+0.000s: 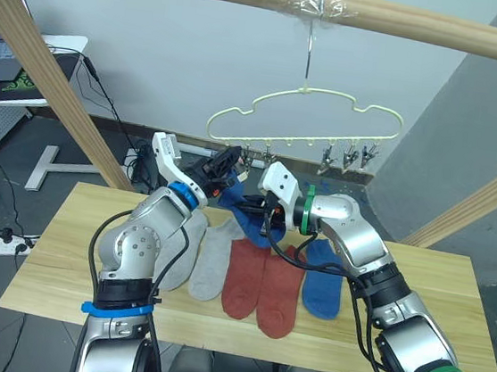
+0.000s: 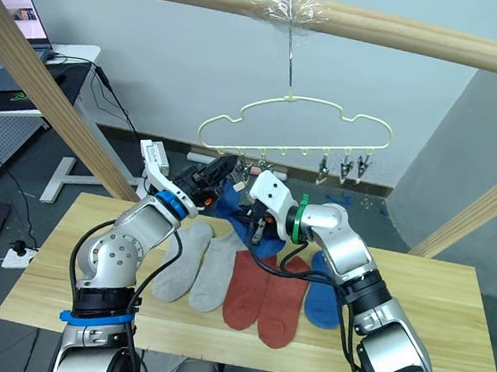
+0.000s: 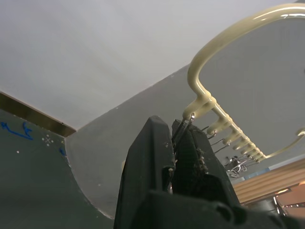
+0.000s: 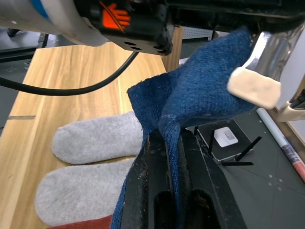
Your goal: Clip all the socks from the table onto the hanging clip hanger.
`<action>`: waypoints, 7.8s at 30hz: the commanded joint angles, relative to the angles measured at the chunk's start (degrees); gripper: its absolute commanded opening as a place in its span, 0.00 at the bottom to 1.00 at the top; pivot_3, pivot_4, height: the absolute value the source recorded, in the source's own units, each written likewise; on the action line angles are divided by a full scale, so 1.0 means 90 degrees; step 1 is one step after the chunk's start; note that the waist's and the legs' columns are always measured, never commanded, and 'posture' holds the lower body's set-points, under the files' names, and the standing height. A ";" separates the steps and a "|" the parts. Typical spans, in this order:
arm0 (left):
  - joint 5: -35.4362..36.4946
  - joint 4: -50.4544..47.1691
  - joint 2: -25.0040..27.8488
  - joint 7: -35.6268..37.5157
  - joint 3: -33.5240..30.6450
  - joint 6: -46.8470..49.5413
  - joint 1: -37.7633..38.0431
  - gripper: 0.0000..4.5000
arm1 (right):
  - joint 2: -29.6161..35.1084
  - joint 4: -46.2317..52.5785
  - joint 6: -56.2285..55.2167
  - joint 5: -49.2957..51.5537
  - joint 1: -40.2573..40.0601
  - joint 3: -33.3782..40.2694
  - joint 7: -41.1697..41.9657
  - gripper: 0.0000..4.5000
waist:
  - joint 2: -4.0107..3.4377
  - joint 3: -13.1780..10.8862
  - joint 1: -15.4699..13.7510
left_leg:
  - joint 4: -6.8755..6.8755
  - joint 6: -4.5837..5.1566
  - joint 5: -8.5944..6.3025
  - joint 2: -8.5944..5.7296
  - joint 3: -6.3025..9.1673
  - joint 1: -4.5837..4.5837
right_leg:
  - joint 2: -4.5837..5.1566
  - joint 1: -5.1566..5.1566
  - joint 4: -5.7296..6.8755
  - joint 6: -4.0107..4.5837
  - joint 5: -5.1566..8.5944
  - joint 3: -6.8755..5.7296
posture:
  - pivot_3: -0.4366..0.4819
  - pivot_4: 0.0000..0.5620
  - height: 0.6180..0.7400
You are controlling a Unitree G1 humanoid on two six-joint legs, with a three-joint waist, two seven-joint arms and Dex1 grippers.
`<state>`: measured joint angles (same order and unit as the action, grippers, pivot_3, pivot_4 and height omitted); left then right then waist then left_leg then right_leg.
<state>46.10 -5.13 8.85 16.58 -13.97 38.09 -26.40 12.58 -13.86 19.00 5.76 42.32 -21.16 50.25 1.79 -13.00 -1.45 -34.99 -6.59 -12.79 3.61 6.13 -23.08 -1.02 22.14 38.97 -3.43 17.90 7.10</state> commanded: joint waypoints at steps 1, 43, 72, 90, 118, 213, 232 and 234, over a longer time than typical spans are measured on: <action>0.0014 -0.0275 0.0067 0.0063 0.0020 -0.0032 0.0060 0.30 | -0.0026 -0.0020 -0.0225 -0.0040 0.0098 0.0209 -0.0129 0.00 | 0.0001 -0.0008 0.0000 | 0.0000 0.0000 0.0000 0.0000 0.0000 0.0000 | 0.0000 0.0000 0.0000 0.0000 0.0000 0.0000 | 0.67 0.39 1.00; -0.3543 -0.1034 0.0313 0.0021 0.2194 -0.2840 0.1308 0.58 | 0.0802 0.3859 0.1512 0.1116 -0.2178 0.1623 -0.0929 1.00 | -0.0029 -0.0052 -0.0038 | 0.0005 -0.0007 0.0004 -0.0012 0.0016 -0.0026 | 0.0010 0.0013 -0.0004 0.0007 0.0004 -0.0015 | 0.64 0.34 1.00; -0.4447 0.0663 -0.0570 -0.0737 0.1826 -0.4136 0.0292 0.52 | 0.1458 0.4931 0.2563 0.2603 -0.1667 0.2188 -0.1380 1.00 | -0.0027 -0.0045 0.0004 | -0.0014 -0.0005 0.0006 -0.0017 0.0021 -0.0034 | 0.0012 0.0012 0.0004 0.0007 0.0003 -0.0021 | 0.57 0.31 1.00; -0.4520 0.0738 -0.0740 -0.0697 0.1791 -0.4233 0.0052 0.52 | 0.1581 0.4842 0.2483 0.2620 -0.1632 0.2171 -0.1409 1.00 | -0.0027 -0.0044 0.0006 | -0.0020 -0.0005 0.0006 -0.0017 0.0021 -0.0034 | 0.0012 0.0011 0.0009 0.0007 0.0002 -0.0022 | 0.57 0.31 1.00; -0.4398 0.0640 -0.0738 -0.0584 0.1805 -0.4107 0.0073 0.22 | 0.1602 0.4745 0.2480 0.2628 -0.1719 0.2197 -0.1433 1.00 | -0.0027 -0.0044 0.0008 | -0.0030 -0.0003 0.0007 -0.0017 0.0021 -0.0034 | 0.0012 0.0009 0.0017 0.0007 0.0001 -0.0022 | 0.57 0.32 1.00; -0.4571 0.0672 -0.0557 -0.0353 0.1813 -0.3945 0.0190 0.00 | 0.1257 -0.0068 0.0156 -0.0242 -0.3809 0.1386 -0.2171 0.35 | -0.0023 -0.0033 0.0114 | -0.0111 0.0011 0.0016 -0.0021 0.0013 -0.0008 | 0.0010 -0.0024 0.0095 -0.0002 -0.0001 -0.0019 | 0.61 0.32 1.00; 0.0439 0.0851 -0.0499 -0.0102 -0.0604 0.0711 -0.0423 0.00 | 0.1462 0.4083 0.0986 0.1565 -0.3876 0.1444 -0.1006 0.02 | -0.0034 -0.0025 0.0231 | -0.0108 0.0012 0.0016 -0.0015 0.0024 0.0029 | 0.0006 -0.0082 0.0058 -0.0037 0.0016 -0.0025 | 0.60 0.31 1.00; 0.0720 0.0871 -0.0463 -0.0177 -0.0706 0.0951 -0.0486 0.00 | 0.1388 0.4129 0.1113 0.1537 -0.3739 0.1396 -0.1064 0.02 | -0.0033 -0.0024 0.0207 | -0.0111 0.0011 0.0016 -0.0021 0.0024 0.0026 | 0.0010 -0.0084 0.0053 -0.0044 0.0012 -0.0024 | 0.60 0.31 1.00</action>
<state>50.45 1.78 4.46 16.40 -19.02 44.05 -31.15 24.97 21.08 28.07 18.80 8.26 -8.64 41.18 1.49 -13.22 0.41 -36.01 -6.49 -12.64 3.40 6.34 -22.87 -0.91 21.37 39.40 -3.87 17.99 6.89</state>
